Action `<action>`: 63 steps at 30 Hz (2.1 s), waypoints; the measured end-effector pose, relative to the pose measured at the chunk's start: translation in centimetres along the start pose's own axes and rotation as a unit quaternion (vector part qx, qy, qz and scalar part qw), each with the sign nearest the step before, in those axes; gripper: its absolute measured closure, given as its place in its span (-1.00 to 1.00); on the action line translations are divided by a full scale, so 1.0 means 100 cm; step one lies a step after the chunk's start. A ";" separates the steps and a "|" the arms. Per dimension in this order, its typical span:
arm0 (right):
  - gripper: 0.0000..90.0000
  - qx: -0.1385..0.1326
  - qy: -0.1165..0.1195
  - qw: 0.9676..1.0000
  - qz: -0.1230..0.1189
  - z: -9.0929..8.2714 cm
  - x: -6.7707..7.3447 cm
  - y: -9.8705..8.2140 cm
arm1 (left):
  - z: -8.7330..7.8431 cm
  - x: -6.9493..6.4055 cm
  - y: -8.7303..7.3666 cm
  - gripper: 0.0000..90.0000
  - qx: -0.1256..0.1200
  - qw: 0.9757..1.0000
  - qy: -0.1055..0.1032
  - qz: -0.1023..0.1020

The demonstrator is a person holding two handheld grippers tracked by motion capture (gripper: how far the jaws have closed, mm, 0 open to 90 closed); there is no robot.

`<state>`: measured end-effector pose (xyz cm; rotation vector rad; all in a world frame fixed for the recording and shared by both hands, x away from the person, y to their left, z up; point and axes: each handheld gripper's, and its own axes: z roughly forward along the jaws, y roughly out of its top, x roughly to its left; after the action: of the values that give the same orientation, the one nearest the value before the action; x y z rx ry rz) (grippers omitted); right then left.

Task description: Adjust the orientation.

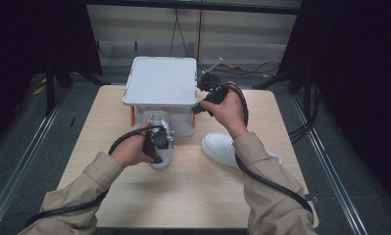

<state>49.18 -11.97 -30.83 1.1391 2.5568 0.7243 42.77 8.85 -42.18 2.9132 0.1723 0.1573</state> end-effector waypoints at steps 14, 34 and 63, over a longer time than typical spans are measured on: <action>0.67 -0.036 0.007 0.999 0.019 0.026 0.002 0.047 | -0.046 -0.023 -0.029 0.45 -0.099 0.990 0.073 -0.074; 1.00 -0.010 -0.005 1.000 0.022 0.044 0.007 0.053 | -0.032 -0.033 -0.028 0.91 -0.084 0.993 0.028 -0.075; 1.00 -0.025 0.003 1.000 0.018 0.045 0.005 0.048 | -0.007 0.032 -0.020 0.51 -0.089 0.990 0.004 -0.112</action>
<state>53.69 -7.31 -32.04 1.1723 2.5142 0.7977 45.63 11.32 -41.59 2.6928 0.4596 0.1385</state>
